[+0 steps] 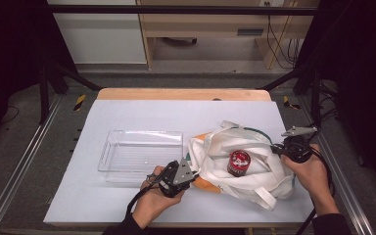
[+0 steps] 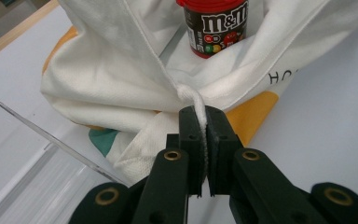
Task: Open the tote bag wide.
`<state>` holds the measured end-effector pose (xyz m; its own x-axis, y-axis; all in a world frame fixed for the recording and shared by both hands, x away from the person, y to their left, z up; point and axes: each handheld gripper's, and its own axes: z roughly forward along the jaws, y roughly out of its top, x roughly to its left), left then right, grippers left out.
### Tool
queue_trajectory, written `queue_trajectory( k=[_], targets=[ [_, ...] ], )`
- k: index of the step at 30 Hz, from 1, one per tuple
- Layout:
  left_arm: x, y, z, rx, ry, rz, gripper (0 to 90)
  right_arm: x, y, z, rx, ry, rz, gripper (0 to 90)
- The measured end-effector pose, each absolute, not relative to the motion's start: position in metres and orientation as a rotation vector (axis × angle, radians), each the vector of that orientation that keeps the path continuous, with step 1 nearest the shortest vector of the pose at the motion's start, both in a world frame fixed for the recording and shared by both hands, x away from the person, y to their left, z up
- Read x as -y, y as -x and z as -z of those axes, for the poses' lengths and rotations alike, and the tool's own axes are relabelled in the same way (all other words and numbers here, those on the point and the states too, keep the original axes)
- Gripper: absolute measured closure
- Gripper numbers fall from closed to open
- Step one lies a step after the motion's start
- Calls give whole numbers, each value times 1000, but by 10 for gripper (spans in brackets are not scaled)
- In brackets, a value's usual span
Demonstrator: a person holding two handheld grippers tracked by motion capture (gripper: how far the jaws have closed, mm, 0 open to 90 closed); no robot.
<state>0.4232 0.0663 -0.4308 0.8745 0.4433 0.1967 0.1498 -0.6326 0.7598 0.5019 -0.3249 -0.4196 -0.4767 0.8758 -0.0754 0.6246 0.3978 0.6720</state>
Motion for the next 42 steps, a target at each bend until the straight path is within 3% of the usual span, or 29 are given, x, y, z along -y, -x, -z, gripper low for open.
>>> queue_trajectory(
  k=[42],
  targets=[
    [-70,-419,443,-429,-2286,-459,870,342,-512,431,-2206,-1371,-798,798]
  ],
)
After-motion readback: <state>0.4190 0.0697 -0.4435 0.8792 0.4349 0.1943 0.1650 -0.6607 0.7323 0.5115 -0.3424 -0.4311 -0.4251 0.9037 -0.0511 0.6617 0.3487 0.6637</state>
